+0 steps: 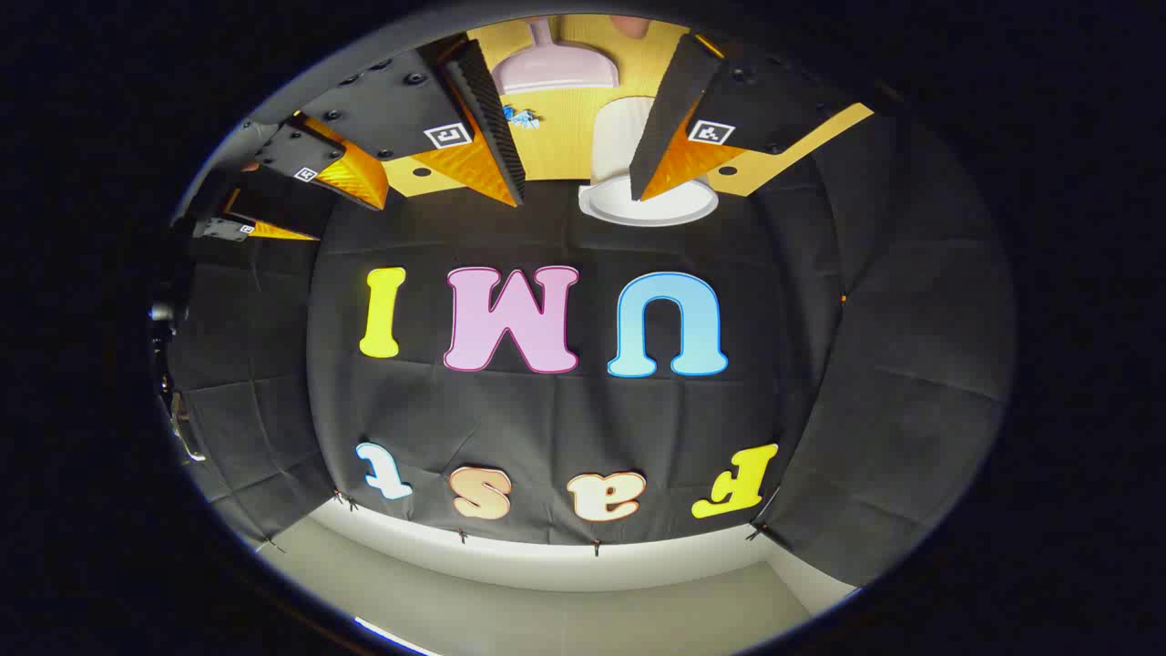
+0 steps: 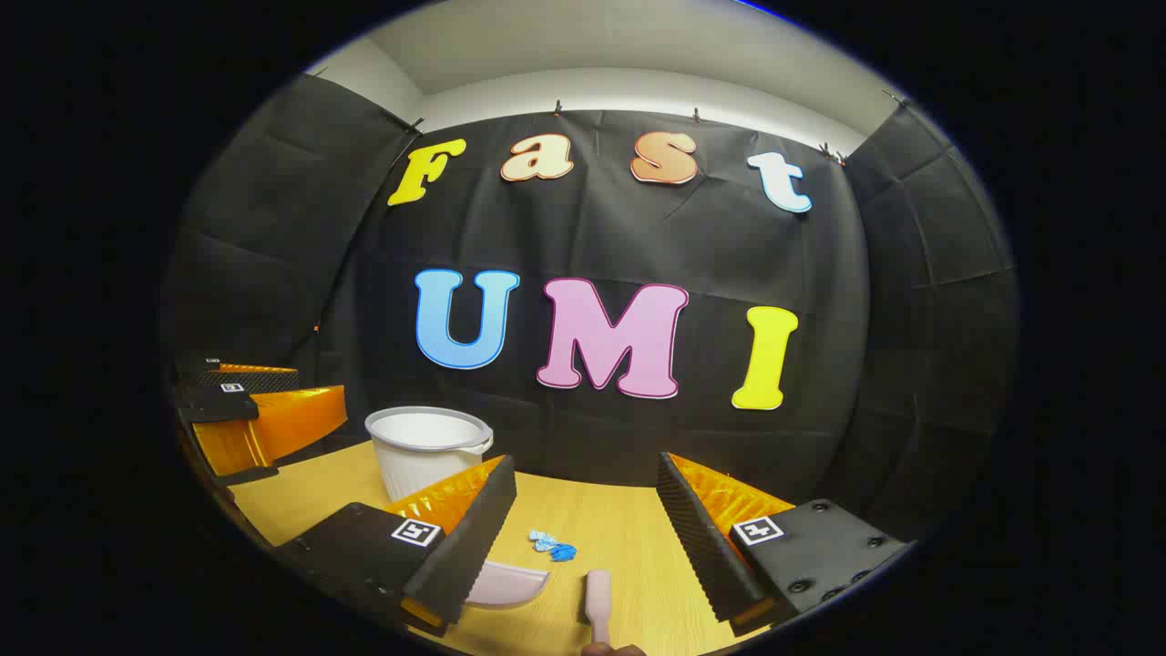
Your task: Pick up the small broom and dustpan from the desktop, sweep the trash into the dustpan with the broom, and then empty the trash into the garbage bin.
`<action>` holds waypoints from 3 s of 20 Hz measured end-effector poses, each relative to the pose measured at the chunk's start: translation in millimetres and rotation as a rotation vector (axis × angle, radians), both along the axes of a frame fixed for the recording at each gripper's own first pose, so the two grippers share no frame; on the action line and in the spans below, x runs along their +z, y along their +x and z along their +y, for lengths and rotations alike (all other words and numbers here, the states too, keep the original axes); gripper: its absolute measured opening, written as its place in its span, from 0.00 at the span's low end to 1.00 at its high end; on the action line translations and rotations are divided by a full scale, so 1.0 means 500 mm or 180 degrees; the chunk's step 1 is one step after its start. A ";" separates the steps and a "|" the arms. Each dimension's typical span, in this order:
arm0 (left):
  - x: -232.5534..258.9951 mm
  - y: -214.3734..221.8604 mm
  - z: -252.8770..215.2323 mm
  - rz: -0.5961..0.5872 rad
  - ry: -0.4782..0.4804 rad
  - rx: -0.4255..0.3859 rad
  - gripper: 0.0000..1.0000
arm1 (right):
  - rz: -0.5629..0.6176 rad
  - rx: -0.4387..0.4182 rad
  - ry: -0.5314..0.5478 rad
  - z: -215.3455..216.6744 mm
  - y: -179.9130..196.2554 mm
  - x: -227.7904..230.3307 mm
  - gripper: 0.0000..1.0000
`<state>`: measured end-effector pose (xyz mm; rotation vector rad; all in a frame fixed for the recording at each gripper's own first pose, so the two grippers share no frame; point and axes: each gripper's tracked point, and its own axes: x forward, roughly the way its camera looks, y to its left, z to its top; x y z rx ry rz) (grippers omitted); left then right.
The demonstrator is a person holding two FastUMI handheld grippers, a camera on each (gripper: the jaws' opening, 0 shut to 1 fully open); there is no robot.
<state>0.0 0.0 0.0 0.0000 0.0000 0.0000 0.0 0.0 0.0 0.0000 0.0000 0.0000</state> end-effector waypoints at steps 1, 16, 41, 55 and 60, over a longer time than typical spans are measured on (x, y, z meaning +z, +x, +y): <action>0.001 -0.003 0.005 -0.0004 -0.0012 0.0007 0.69 | -0.0018 -0.0034 0.0009 -0.002 0.000 0.004 1.00; 0.035 -0.083 0.056 -0.0382 -0.0563 -0.0461 0.69 | -0.0163 -0.0371 -0.0082 0.049 -0.106 0.061 0.97; 0.012 0.033 -0.038 -0.0243 0.0006 -0.0432 0.69 | -0.0261 -0.0403 0.0298 -0.057 -0.008 0.053 0.97; -0.124 0.090 -0.082 0.0485 -0.0003 -0.0436 0.69 | -0.0215 -0.0249 -0.0005 -0.085 0.073 0.018 1.00; -0.317 0.103 -0.116 0.1189 0.0142 -0.0345 0.69 | -0.0216 -0.0113 -0.0094 -0.116 0.137 -0.009 1.00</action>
